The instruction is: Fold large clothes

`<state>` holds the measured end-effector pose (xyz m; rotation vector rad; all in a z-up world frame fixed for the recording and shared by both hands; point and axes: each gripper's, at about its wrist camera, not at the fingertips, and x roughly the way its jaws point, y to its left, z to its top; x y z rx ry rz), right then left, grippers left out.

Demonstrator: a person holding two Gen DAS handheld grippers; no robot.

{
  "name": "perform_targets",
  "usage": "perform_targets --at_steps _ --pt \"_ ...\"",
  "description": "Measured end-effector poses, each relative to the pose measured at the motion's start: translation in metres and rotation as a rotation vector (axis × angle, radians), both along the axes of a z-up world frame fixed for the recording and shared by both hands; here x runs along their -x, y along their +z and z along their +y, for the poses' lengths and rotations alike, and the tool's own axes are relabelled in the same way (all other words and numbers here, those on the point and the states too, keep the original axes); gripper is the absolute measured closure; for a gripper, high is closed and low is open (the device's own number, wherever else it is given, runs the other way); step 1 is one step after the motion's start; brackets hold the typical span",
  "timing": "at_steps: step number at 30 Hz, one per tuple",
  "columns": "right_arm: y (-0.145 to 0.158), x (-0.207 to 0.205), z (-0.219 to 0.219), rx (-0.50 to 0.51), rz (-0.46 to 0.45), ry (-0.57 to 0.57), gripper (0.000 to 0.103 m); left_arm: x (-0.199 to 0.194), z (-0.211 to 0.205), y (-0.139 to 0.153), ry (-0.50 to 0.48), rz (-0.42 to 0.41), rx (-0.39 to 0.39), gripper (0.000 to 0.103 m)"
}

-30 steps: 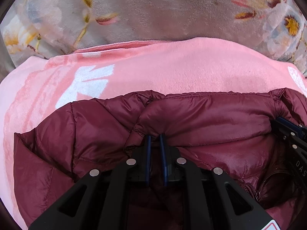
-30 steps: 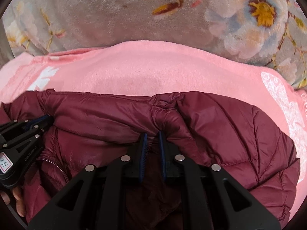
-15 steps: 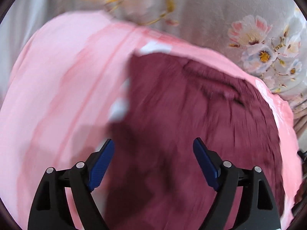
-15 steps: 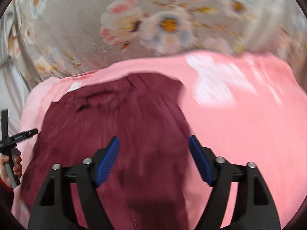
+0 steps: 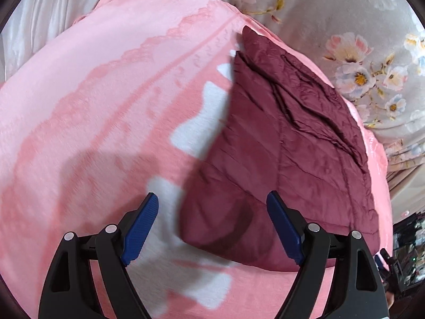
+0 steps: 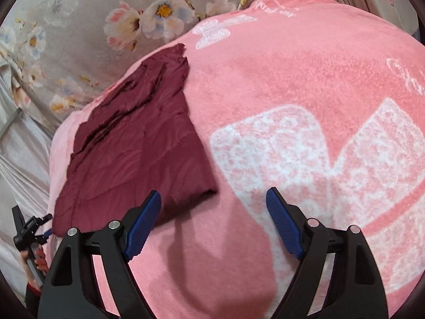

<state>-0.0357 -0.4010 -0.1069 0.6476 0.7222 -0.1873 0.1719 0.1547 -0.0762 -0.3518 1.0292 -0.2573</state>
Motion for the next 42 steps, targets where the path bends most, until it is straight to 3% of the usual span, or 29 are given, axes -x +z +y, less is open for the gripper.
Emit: perform_targets --at_steps 2,4,6,7,8,9,10,12,13,19,22,27,31,33,36,42 --pt "-0.001 -0.006 0.003 -0.045 -0.031 0.001 0.024 0.002 -0.006 -0.003 -0.007 0.003 0.046 0.024" --pt "-0.002 -0.013 0.007 -0.059 -0.041 -0.002 0.025 0.003 -0.012 -0.003 0.018 -0.005 0.04 0.028" --pt "-0.002 -0.021 0.012 -0.08 -0.051 0.014 0.039 0.003 -0.018 -0.003 0.023 -0.002 0.033 0.046" --pt "-0.003 -0.025 0.015 -0.091 -0.05 0.018 0.041 0.003 -0.019 -0.003 0.028 0.003 0.029 0.06" --pt "-0.003 -0.028 0.017 -0.095 -0.048 0.018 0.05 0.004 -0.019 -0.004 0.034 0.009 0.026 0.072" --pt "-0.003 -0.03 0.018 -0.096 -0.048 0.02 0.071 0.004 -0.018 -0.004 0.032 0.015 0.037 0.078" --pt "-0.004 -0.033 0.02 -0.104 -0.041 0.026 0.081 0.005 -0.017 -0.003 0.031 0.017 0.059 0.087" --pt "0.0 -0.029 0.02 -0.123 -0.063 0.008 0.096 0.008 -0.016 0.002 0.028 0.013 0.066 0.094" --pt "0.004 -0.025 0.022 -0.125 -0.08 0.007 0.097 0.01 -0.015 0.006 0.025 0.006 0.072 0.096" --pt "0.053 0.025 0.039 -0.008 -0.178 0.031 0.1 0.047 -0.007 0.046 -0.025 -0.069 0.103 0.1" --pt "0.078 0.075 0.047 0.048 -0.228 0.041 0.1 0.093 0.005 0.074 -0.073 -0.132 0.097 0.1" --pt "0.137 0.178 0.058 0.111 -0.403 0.035 0.1 0.182 0.04 0.125 -0.128 -0.221 0.173 0.1" --pt "0.185 0.222 0.073 0.193 -0.503 0.026 0.1 0.225 0.047 0.172 -0.131 -0.318 0.179 0.1" --pt "0.205 0.225 0.074 0.216 -0.554 0.02 0.1 0.232 0.044 0.196 -0.121 -0.386 0.159 0.1" --pt "0.217 0.202 0.063 0.19 -0.586 0.03 0.1 0.215 0.037 0.21 -0.102 -0.425 0.12 0.099" --pt "0.186 0.096 0.034 0.124 -0.466 -0.013 0.1 0.113 -0.009 0.185 -0.074 -0.344 0.017 0.098"
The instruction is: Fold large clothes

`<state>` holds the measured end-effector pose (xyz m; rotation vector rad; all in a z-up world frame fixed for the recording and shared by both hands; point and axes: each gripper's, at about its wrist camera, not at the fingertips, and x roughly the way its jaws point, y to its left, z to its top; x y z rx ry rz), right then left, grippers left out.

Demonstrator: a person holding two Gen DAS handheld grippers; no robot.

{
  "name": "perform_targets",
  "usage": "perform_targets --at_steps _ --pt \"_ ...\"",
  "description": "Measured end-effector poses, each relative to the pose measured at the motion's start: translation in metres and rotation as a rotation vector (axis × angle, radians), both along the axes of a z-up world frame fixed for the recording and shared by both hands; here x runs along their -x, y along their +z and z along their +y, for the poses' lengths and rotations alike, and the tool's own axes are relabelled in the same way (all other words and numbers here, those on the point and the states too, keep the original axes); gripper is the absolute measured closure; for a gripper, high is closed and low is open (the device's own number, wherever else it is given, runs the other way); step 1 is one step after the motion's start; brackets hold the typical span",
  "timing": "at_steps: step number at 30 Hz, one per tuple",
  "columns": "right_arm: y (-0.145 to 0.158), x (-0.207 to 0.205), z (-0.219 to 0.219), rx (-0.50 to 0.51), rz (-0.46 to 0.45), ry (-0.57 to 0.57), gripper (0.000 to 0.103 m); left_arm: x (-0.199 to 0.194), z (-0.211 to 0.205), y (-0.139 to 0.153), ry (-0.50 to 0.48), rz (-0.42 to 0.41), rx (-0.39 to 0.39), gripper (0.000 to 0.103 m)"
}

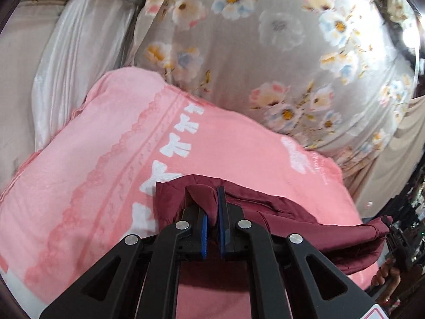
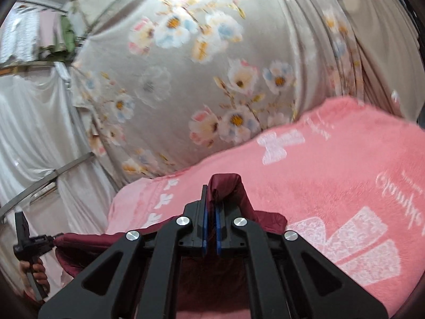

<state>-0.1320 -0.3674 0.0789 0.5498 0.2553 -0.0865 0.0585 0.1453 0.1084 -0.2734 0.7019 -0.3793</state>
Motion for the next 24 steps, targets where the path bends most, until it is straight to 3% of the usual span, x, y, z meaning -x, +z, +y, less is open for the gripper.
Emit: perform_targets --at_steps 5,9,16,24 --pt "-0.048 -0.086 -0.016 -0.029 0.144 -0.039 0.1 -0.08 -0.035 -0.051 0.057 0.097 -0.108 0.097" --pt "-0.08 -0.124 -0.02 -0.026 0.224 -0.067 0.1 -0.122 -0.051 -0.097 0.09 0.164 -0.187 0.097" --pt "-0.11 -0.162 -0.022 0.002 0.307 -0.092 0.1 -0.157 -0.065 -0.144 0.117 0.231 -0.246 0.094" --pt "-0.143 -0.182 -0.026 -0.019 0.374 -0.105 0.099 -0.173 -0.071 -0.174 0.125 0.253 -0.23 0.086"
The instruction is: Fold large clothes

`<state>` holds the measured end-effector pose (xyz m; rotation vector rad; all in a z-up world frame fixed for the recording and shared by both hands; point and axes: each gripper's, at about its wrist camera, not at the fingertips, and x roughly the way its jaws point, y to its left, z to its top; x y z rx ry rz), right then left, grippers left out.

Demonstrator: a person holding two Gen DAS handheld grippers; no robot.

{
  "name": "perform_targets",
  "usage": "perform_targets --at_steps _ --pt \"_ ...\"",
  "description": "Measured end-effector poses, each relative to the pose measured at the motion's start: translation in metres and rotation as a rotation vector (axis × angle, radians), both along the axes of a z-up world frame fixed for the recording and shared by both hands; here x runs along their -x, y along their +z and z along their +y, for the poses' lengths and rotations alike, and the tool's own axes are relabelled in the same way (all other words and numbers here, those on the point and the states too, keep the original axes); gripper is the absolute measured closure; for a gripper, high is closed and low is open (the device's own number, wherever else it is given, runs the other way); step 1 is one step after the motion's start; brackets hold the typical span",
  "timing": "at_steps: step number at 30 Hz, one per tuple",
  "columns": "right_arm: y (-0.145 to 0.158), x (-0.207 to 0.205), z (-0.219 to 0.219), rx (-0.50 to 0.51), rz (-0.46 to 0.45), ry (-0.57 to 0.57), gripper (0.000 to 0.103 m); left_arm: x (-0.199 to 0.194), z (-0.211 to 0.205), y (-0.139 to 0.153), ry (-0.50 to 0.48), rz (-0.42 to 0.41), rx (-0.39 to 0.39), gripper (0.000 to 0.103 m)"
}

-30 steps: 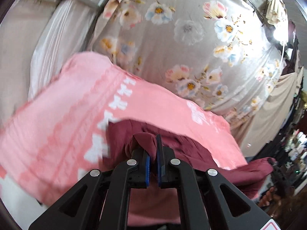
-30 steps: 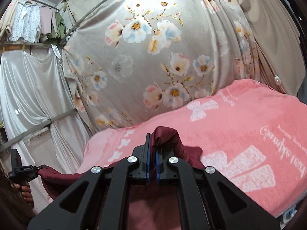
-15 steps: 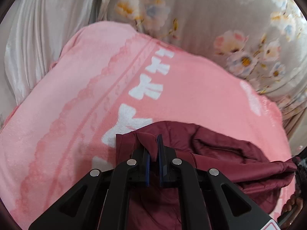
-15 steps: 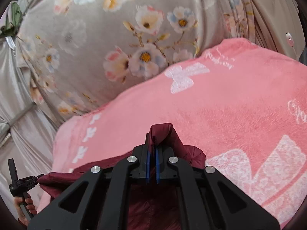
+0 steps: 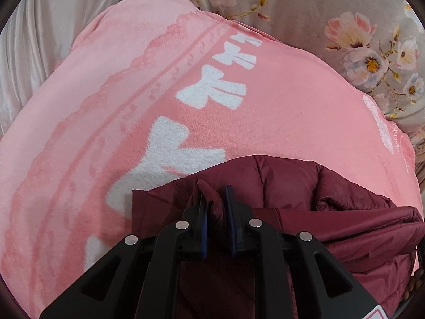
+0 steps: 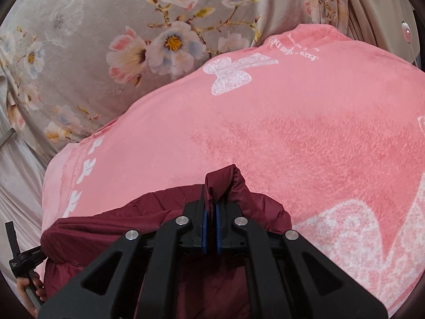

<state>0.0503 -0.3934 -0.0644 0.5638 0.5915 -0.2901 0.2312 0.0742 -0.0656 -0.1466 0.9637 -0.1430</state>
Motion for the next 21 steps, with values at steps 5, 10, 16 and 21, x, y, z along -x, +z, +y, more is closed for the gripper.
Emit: perform_targets --at_steps 5,10,16,21 --pt "-0.014 -0.003 -0.005 -0.044 0.008 -0.002 0.096 0.001 0.001 -0.007 0.001 -0.044 0.047 0.085" --pt "-0.01 0.004 -0.007 -0.067 -0.029 -0.001 0.09 0.005 0.012 -0.003 -0.001 -0.054 0.127 0.081" --pt "0.028 0.051 -0.012 -0.037 -0.188 -0.073 0.04 0.035 0.051 0.04 0.051 -0.152 0.209 0.037" --pt "0.03 0.039 -0.018 -0.092 -0.109 -0.001 0.032 0.025 0.068 0.052 0.011 -0.108 0.301 0.033"
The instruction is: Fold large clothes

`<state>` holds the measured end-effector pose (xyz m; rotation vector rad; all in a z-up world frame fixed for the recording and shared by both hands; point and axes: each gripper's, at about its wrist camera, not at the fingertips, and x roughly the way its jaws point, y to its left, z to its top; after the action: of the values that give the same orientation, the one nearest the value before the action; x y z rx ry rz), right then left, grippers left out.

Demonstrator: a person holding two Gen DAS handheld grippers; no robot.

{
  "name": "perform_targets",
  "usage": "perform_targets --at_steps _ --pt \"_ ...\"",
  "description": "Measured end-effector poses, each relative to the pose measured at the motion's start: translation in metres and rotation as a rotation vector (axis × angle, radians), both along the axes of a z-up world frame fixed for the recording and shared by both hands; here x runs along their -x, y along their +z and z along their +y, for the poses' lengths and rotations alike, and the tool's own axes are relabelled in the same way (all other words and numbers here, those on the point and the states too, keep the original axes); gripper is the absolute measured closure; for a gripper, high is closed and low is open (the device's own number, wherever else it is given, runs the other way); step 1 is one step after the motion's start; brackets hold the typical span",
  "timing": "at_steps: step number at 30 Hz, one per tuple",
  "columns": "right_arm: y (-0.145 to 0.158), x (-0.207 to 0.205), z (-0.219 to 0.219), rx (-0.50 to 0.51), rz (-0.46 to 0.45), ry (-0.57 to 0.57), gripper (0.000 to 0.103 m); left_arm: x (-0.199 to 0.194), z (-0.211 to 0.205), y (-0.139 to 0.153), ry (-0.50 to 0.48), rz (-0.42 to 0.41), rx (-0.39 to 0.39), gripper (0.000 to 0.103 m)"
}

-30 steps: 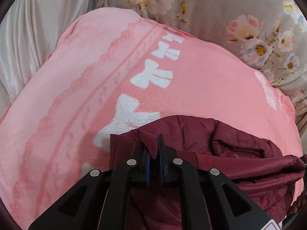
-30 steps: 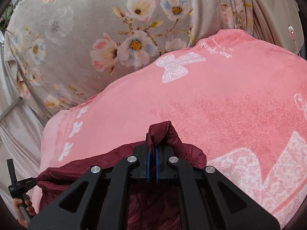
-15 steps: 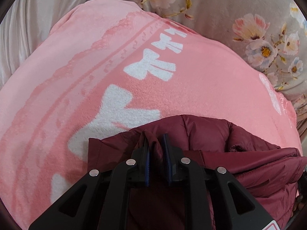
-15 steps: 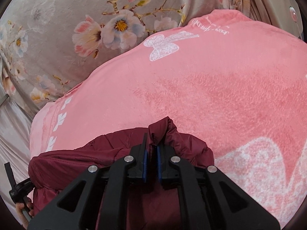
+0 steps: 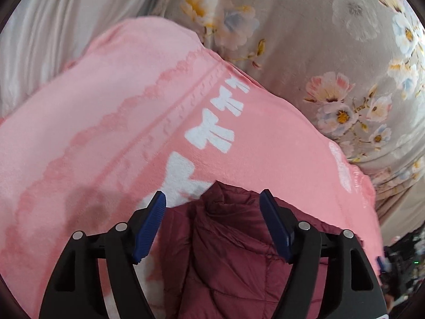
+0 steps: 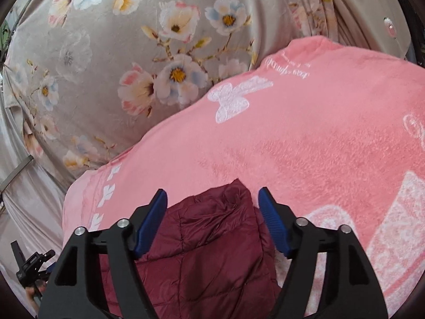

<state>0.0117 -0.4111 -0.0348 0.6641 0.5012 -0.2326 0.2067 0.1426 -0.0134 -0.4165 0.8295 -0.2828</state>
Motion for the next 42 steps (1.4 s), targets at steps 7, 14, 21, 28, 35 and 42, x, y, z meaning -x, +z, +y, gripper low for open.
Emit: perform_targets --at_steps 7,14,21,28,35,42 --pt "-0.026 -0.044 0.01 0.066 0.166 0.08 0.04 -0.038 -0.038 -0.045 -0.156 0.146 -0.026 0.039" --pt "-0.027 -0.058 0.007 0.064 0.205 0.101 0.103 -0.04 -0.05 -0.033 -0.166 0.094 -0.142 0.096" --pt "-0.005 -0.06 -0.001 0.1 0.146 0.03 0.103 -0.047 -0.053 -0.008 -0.104 0.015 -0.194 0.101" --pt "-0.027 -0.079 -0.01 0.081 0.2 0.022 0.103 -0.068 -0.073 -0.035 -0.074 0.075 -0.33 0.102" --pt "-0.053 -0.092 -0.009 0.089 0.277 0.029 0.103 -0.077 -0.069 -0.069 -0.02 0.117 -0.329 0.102" --pt "-0.059 -0.096 -0.001 0.144 0.305 0.031 0.103 -0.07 -0.079 -0.07 -0.003 0.07 -0.396 0.102"
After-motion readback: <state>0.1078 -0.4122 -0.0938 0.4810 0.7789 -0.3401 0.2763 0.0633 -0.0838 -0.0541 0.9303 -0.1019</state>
